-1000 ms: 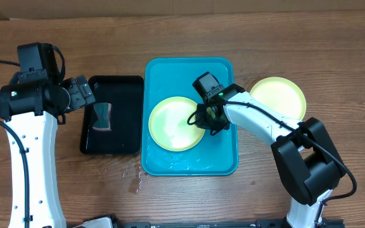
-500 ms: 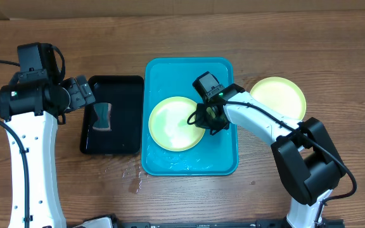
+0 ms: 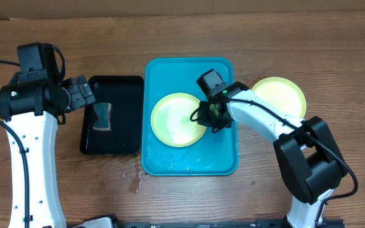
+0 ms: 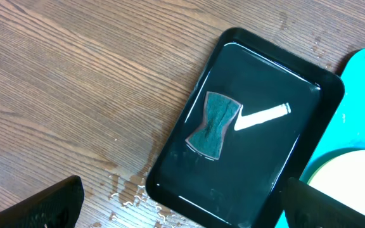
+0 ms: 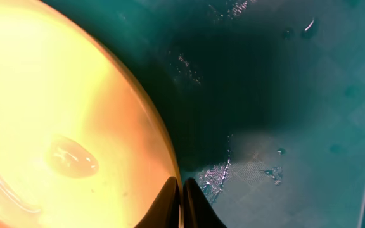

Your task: Clean dirty plates on tray and stack at the side

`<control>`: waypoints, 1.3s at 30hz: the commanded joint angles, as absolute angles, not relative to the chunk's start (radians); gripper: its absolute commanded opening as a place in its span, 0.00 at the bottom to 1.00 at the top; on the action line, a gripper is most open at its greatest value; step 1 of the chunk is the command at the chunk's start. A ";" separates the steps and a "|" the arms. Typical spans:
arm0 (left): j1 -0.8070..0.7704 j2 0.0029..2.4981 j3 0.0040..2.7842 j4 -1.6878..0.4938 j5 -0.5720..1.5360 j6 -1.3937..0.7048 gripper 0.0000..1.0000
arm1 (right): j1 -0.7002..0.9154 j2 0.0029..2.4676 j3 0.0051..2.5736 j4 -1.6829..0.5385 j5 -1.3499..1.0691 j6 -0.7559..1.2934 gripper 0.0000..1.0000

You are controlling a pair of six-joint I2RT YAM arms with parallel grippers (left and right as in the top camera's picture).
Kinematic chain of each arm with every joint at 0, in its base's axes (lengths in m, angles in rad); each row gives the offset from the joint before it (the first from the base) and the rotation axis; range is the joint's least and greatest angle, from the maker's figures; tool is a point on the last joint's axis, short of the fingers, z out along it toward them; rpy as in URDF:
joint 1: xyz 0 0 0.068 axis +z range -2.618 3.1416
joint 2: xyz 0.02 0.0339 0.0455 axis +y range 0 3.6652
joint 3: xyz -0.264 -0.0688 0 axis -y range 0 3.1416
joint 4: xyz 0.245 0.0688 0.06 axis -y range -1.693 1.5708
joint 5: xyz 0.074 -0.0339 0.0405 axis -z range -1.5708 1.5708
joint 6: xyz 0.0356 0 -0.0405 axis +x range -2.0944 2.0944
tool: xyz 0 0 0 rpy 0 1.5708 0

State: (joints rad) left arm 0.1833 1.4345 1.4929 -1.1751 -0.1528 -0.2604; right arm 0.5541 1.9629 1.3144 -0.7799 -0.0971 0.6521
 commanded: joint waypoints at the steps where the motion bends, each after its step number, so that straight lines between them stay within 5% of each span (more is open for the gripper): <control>1: 0.187 1.436 1.508 -1.174 -0.148 -0.277 1.00 | 0.548 1.940 1.308 -0.780 -0.091 0.656 0.08; 16: 0.187 1.436 1.508 -1.174 -0.148 -0.277 1.00 | 0.539 1.939 1.331 -0.759 -0.065 0.678 0.04; 39: 0.187 1.436 1.508 -1.174 -0.148 -0.277 1.00 | 0.443 1.879 1.417 -0.772 -0.370 0.606 0.04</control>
